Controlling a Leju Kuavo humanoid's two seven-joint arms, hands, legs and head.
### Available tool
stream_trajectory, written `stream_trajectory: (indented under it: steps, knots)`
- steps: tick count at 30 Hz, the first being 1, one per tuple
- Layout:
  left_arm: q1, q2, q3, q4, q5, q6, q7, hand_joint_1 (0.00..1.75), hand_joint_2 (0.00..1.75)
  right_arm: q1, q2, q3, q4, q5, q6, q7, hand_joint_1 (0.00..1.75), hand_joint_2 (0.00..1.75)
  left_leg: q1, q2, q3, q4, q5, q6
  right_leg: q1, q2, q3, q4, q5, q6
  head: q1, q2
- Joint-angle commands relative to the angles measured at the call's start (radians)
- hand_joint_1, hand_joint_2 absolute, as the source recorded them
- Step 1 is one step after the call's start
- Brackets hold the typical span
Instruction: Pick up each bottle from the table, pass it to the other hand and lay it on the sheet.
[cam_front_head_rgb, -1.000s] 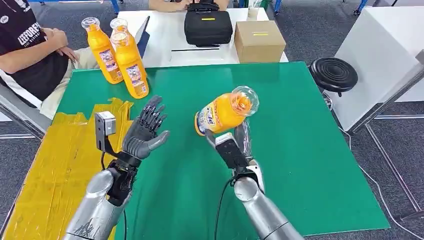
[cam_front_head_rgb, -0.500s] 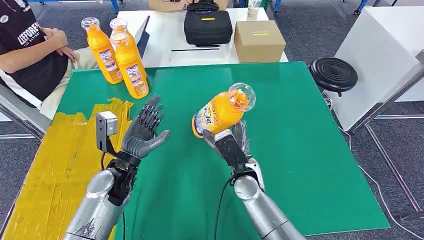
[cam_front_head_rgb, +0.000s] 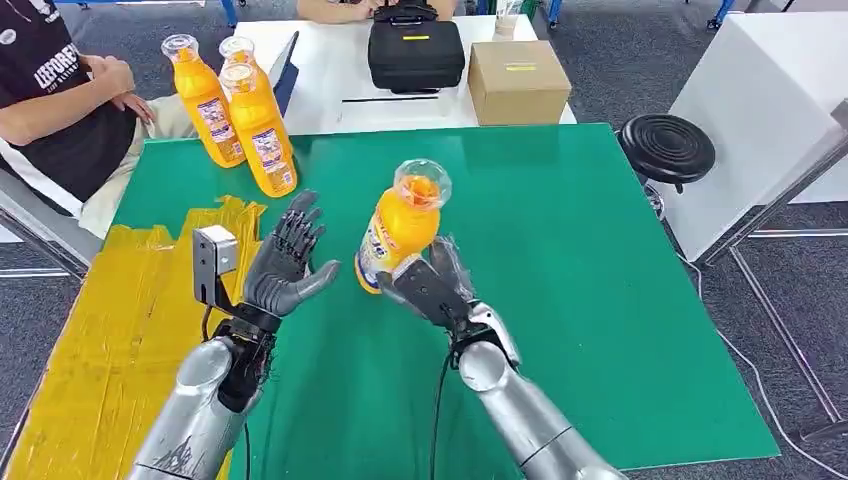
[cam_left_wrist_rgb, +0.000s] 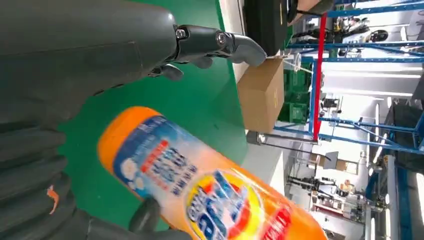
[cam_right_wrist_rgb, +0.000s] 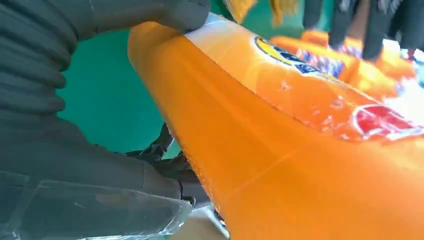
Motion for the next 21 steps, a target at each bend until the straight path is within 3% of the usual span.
stream_trajectory:
  steps: [1,21]
  knots:
    - [-0.026,0.007,0.001,0.061,-0.005,0.007,-0.001,0.0,1.75,-0.11,-0.038,0.065,0.08,-0.002,0.035,0.033,1.75,1.75,0.001,0.002,0.002,0.0,-0.001,-0.003,0.001,0.0,0.003,-0.001,-0.001,-0.001,0.0,0.0]
    - [0.024,0.01,0.02,0.027,-0.008,-0.003,-0.012,0.0,1.75,-0.201,-0.034,0.139,0.173,-0.029,0.123,0.071,1.75,1.75,0.001,0.004,0.003,0.001,-0.002,-0.003,0.001,0.001,0.003,0.0,-0.001,-0.002,0.0,0.0]
